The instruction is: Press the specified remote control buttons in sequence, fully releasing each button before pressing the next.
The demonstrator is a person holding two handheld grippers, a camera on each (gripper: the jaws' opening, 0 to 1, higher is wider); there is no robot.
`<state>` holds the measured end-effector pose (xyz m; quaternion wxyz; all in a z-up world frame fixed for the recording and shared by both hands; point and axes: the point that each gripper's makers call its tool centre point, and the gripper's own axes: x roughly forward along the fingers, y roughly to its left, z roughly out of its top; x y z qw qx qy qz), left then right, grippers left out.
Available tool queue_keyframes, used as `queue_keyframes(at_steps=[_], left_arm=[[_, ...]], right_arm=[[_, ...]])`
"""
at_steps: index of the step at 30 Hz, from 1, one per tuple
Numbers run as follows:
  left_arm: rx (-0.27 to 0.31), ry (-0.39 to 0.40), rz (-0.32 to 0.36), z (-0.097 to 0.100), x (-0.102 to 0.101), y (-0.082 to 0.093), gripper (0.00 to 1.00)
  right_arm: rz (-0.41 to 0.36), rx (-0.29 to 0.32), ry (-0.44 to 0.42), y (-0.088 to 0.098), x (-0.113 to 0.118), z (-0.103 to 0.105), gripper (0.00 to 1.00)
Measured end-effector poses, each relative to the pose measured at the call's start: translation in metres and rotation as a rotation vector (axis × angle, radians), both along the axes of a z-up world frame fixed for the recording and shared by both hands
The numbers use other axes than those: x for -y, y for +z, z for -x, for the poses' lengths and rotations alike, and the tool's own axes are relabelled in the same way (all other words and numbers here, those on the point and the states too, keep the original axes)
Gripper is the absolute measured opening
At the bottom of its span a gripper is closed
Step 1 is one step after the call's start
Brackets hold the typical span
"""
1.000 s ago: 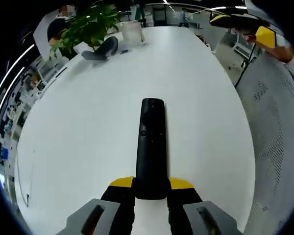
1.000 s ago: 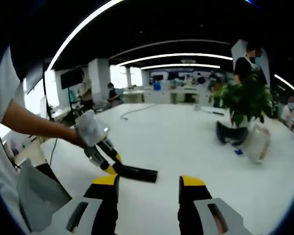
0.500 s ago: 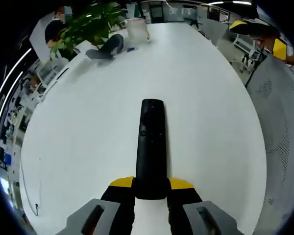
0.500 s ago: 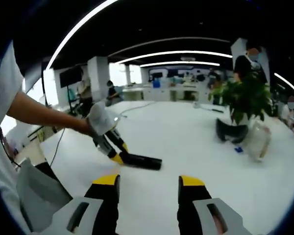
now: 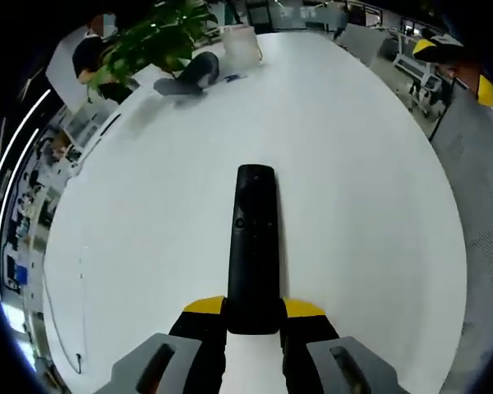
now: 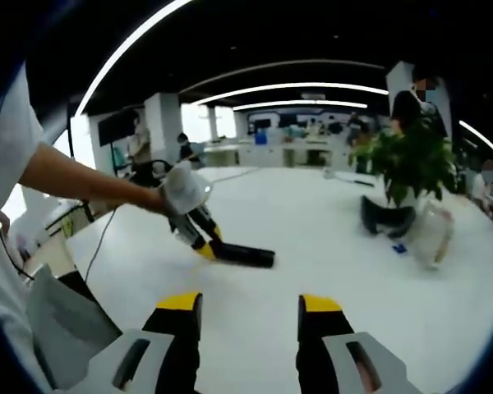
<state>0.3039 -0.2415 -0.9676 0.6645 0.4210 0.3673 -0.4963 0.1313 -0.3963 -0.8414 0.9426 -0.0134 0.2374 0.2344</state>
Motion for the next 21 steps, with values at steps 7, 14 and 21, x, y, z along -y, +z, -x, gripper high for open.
queue_keyframes(at_steps=[7,14,21], left_arm=[[0.023,-0.012,-0.029,-0.0082,-0.0045,-0.0062,0.23],[0.006,-0.017,-0.014,-0.0091,-0.0047,-0.0073,0.24],[0.017,-0.037,0.013,-0.0080,-0.0046,-0.0061,0.24]], right_arm=[[0.008,-0.007,0.007,-0.0017,-0.0012,0.0004,0.44],[0.017,-0.014,0.006,-0.0039,-0.0013,0.0001,0.44],[0.019,-0.016,0.006,-0.0044,-0.0016,0.0000,0.44]])
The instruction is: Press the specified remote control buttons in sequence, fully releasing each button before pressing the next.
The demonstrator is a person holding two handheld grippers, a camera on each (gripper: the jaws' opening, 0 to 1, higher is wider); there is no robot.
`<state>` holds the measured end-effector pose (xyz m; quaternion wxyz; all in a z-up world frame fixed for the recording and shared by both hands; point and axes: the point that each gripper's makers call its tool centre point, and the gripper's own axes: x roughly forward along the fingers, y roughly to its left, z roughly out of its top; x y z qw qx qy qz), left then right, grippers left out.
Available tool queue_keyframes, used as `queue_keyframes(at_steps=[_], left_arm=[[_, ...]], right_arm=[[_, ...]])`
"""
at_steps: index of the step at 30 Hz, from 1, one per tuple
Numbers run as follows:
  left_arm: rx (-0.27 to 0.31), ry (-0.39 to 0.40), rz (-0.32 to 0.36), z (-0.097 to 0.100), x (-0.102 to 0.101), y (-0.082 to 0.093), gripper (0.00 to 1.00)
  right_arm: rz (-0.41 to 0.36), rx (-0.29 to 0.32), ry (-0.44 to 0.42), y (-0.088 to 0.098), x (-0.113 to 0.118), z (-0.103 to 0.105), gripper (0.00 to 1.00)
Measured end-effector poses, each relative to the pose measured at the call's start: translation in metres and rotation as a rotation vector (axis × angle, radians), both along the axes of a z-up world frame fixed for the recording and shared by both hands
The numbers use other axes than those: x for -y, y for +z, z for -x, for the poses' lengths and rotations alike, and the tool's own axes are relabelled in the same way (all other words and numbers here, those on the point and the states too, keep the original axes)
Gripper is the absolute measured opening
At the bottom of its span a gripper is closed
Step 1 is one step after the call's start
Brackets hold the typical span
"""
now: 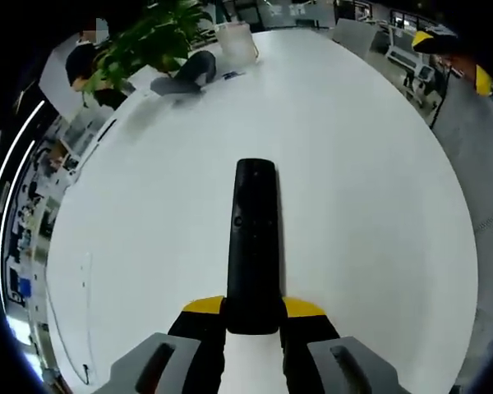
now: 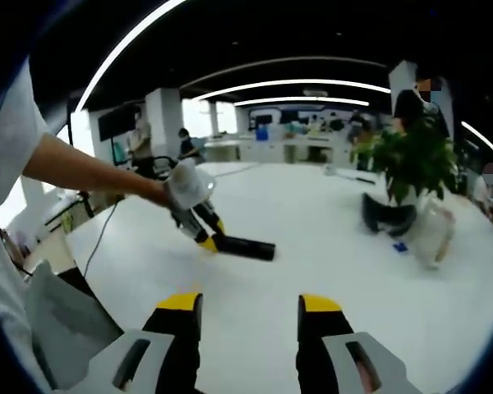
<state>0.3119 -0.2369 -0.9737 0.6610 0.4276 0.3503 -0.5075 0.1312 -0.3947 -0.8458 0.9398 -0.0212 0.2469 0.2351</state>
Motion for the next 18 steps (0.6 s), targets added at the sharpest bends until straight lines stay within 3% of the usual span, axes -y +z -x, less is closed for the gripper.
queue_keyframes(at_steps=[5,8,12,18], left_arm=[[0.011,0.088,0.051,-0.003,-0.003,0.002,0.26],[0.051,0.147,0.071,-0.010,-0.006,0.004,0.34],[0.026,0.261,0.103,-0.011,-0.011,0.004,0.38],[0.062,0.365,0.118,-0.020,-0.019,0.007,0.53]], right_arm=[[-0.005,0.008,-0.001,0.002,0.000,0.000,0.44],[-0.009,0.008,0.001,0.002,0.000,0.000,0.44],[-0.008,0.013,0.003,0.003,0.000,0.001,0.44],[-0.018,0.024,-0.008,0.006,0.002,0.000,0.44]])
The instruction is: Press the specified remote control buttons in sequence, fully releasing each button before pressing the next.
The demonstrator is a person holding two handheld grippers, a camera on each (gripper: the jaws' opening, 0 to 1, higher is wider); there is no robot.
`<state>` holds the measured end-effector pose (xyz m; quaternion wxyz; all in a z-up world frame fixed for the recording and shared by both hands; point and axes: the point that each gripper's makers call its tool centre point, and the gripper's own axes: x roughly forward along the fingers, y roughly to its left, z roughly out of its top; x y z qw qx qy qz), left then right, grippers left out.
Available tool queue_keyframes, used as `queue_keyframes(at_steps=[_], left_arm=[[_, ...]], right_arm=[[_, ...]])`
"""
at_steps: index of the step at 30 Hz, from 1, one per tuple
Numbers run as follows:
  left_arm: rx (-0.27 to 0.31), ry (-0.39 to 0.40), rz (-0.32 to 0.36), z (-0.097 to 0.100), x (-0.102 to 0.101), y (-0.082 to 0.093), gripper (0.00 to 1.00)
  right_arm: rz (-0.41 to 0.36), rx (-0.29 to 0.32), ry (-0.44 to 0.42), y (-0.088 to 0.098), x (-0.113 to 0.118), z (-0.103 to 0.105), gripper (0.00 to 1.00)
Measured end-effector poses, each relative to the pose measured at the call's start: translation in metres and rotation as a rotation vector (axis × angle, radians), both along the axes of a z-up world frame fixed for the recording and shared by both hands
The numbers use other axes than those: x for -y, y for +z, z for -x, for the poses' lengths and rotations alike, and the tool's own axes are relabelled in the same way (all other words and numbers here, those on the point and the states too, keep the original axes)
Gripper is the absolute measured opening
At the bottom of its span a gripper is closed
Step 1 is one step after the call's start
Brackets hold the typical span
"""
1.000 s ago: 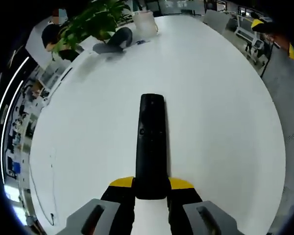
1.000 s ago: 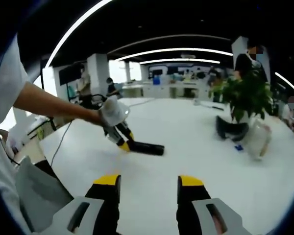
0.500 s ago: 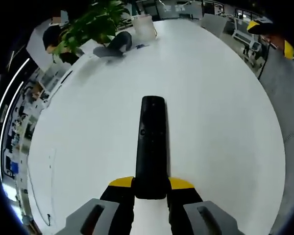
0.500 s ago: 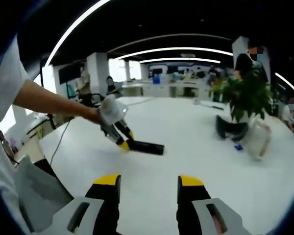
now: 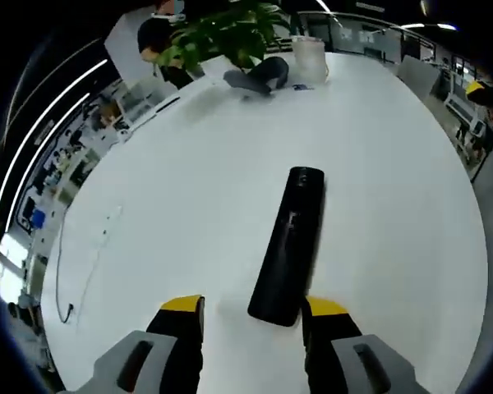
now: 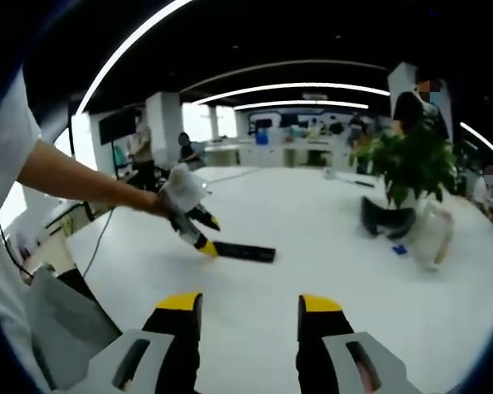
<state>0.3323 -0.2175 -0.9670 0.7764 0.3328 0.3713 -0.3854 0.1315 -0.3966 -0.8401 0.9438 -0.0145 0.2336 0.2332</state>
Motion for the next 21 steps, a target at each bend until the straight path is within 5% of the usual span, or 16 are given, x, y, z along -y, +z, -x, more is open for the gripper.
queue_keyframes(at_steps=[9,14,21], left_arm=[[0.021,0.220,0.126,0.000,-0.014,0.000,0.62],[-0.025,0.318,0.210,0.011,-0.019,-0.003,0.62],[0.001,0.431,0.392,0.021,-0.020,0.023,0.72]], right_arm=[[-0.023,0.013,-0.023,0.004,0.004,-0.001,0.45],[-0.036,0.018,-0.029,0.006,0.005,-0.001,0.45],[-0.029,0.035,-0.018,0.008,0.003,0.000,0.46]])
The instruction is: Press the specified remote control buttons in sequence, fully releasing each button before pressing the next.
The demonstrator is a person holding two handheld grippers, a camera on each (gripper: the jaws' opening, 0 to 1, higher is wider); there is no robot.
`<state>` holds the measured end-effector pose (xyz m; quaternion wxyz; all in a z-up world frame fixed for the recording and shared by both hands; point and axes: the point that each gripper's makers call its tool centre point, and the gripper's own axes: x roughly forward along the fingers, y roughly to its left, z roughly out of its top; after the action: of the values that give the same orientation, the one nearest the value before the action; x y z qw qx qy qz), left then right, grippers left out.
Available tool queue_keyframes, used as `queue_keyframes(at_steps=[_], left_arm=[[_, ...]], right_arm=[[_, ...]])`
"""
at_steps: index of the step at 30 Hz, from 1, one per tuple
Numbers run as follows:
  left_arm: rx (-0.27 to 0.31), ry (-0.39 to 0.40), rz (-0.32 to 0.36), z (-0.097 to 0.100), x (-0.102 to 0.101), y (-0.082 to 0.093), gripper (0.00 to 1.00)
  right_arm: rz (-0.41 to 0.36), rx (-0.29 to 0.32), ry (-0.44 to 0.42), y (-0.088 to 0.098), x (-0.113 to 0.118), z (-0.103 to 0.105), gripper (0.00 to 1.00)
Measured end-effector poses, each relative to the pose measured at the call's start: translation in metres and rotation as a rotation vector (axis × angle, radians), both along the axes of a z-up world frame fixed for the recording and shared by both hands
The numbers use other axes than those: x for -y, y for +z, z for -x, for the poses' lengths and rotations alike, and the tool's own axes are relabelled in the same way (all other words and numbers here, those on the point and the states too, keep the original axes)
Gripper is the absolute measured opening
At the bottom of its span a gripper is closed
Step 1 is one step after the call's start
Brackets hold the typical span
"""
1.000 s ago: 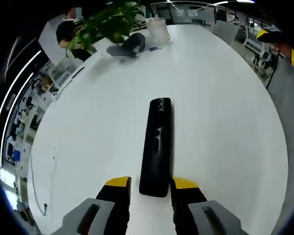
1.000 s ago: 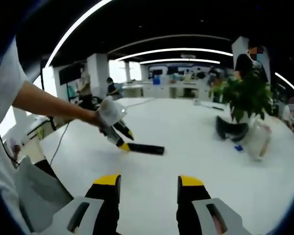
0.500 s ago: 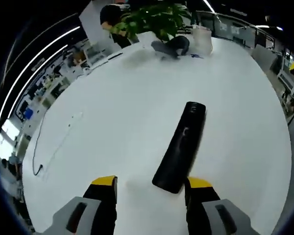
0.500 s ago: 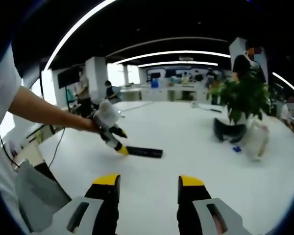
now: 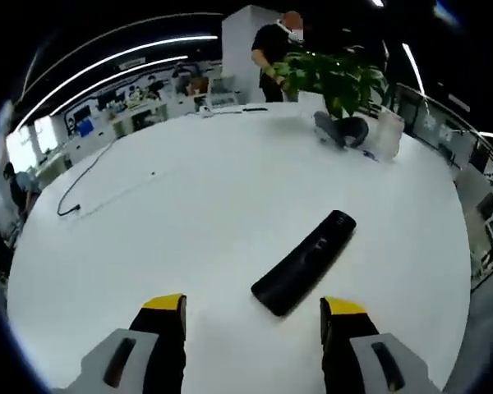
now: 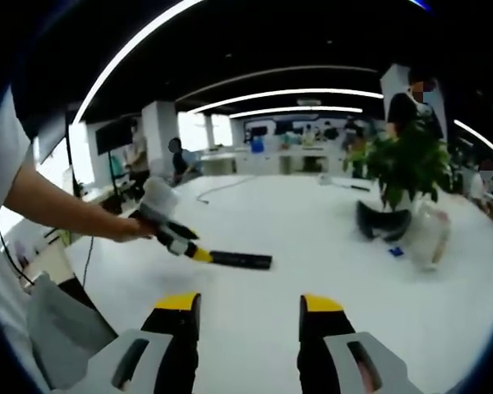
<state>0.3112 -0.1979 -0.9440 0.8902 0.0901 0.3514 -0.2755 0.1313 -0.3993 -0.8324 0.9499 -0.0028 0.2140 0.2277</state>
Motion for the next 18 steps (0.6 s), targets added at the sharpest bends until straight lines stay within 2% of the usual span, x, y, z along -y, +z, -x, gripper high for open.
queue_keyframes(at_steps=[4,11,13,16,18], left_arm=[[0.039,0.017,0.057,0.011,0.002,0.013,0.85],[0.078,0.033,0.118,0.038,0.001,0.026,0.92],[0.073,0.040,0.149,0.045,0.001,0.029,0.93],[0.070,0.062,0.233,0.058,0.003,0.040,0.97],[0.083,0.075,0.245,0.063,0.000,0.045,0.98]], right_arm=[[-0.001,0.008,-0.003,0.001,0.000,0.000,0.48],[-0.001,0.033,-0.027,0.004,0.004,-0.003,0.58],[-0.003,0.036,-0.031,0.004,0.005,-0.003,0.59],[-0.021,0.047,-0.032,0.007,0.005,-0.003,0.61],[-0.022,0.048,-0.034,0.007,0.005,-0.004,0.64]])
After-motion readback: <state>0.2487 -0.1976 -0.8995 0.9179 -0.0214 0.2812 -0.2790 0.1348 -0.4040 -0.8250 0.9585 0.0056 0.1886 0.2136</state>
